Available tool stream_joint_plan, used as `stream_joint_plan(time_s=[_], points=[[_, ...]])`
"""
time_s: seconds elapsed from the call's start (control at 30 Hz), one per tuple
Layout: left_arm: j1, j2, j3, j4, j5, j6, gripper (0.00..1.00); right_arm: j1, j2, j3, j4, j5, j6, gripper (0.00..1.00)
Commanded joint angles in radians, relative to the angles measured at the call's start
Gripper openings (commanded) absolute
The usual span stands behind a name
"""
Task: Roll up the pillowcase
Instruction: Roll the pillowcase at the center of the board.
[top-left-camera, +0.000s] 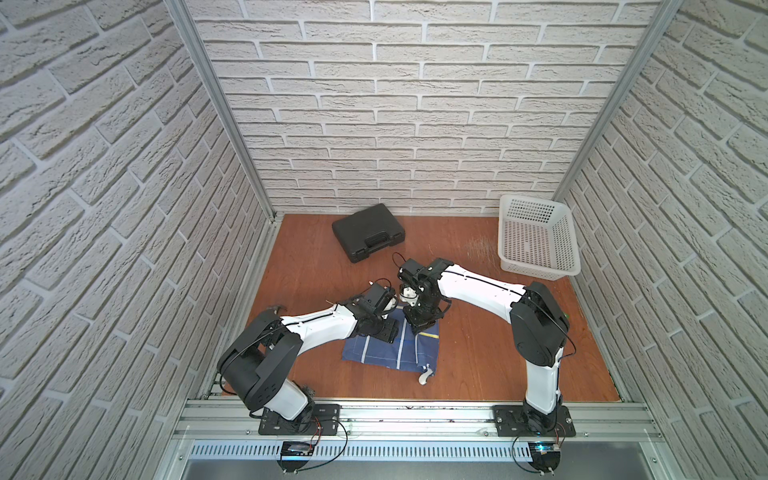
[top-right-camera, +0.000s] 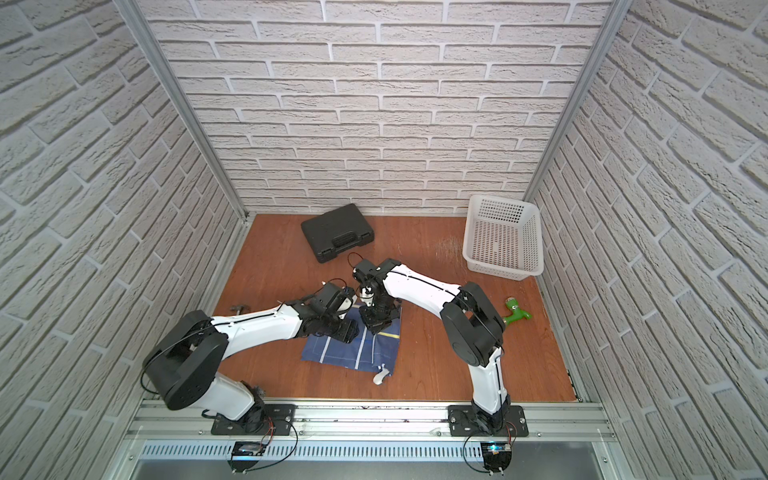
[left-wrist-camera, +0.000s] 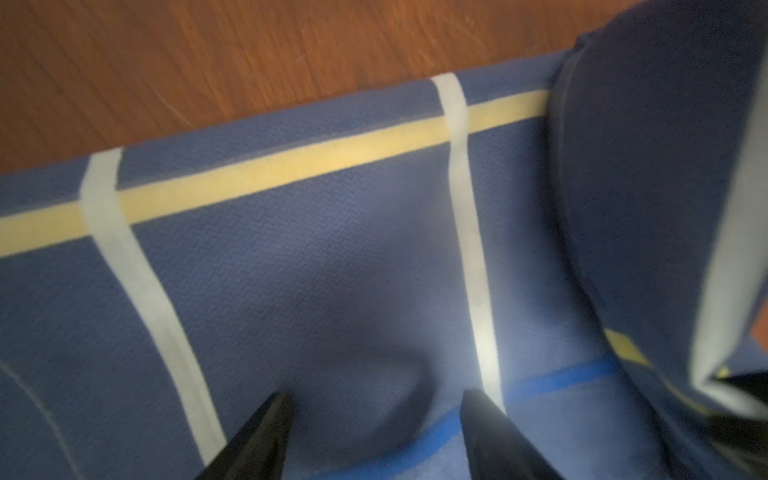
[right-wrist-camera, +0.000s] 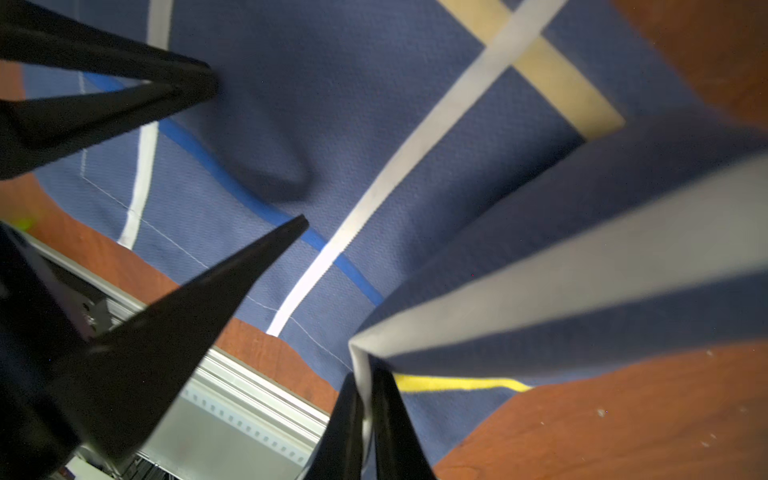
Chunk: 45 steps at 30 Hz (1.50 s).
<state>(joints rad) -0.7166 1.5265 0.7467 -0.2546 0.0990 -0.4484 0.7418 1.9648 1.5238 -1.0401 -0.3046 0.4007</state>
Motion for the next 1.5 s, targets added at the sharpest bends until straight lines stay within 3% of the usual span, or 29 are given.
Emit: stream_joint_plan(time_s=[0.0,0.7,0.97,1.33,1.47], points=[[0.012,-0.017,-0.019,-0.044,-0.004,-0.005,0.7,0.006,0.028,-0.014,0.062,-0.089,0.032,0.11],[0.014,-0.207,0.019,-0.148,0.019,-0.047,0.71,-0.001,0.146,-0.025,0.243,-0.225,0.108,0.18],[-0.002,-0.301,0.031,-0.195,0.056,-0.1,0.71,-0.057,0.087,-0.066,0.321,-0.213,0.161,0.24],[-0.135,-0.246,0.065,-0.204,0.103,-0.139,0.72,-0.123,0.021,-0.131,0.367,-0.186,0.188,0.23],[-0.144,-0.226,0.043,-0.159,0.115,-0.153,0.74,-0.137,-0.034,-0.14,0.387,-0.182,0.193,0.24]])
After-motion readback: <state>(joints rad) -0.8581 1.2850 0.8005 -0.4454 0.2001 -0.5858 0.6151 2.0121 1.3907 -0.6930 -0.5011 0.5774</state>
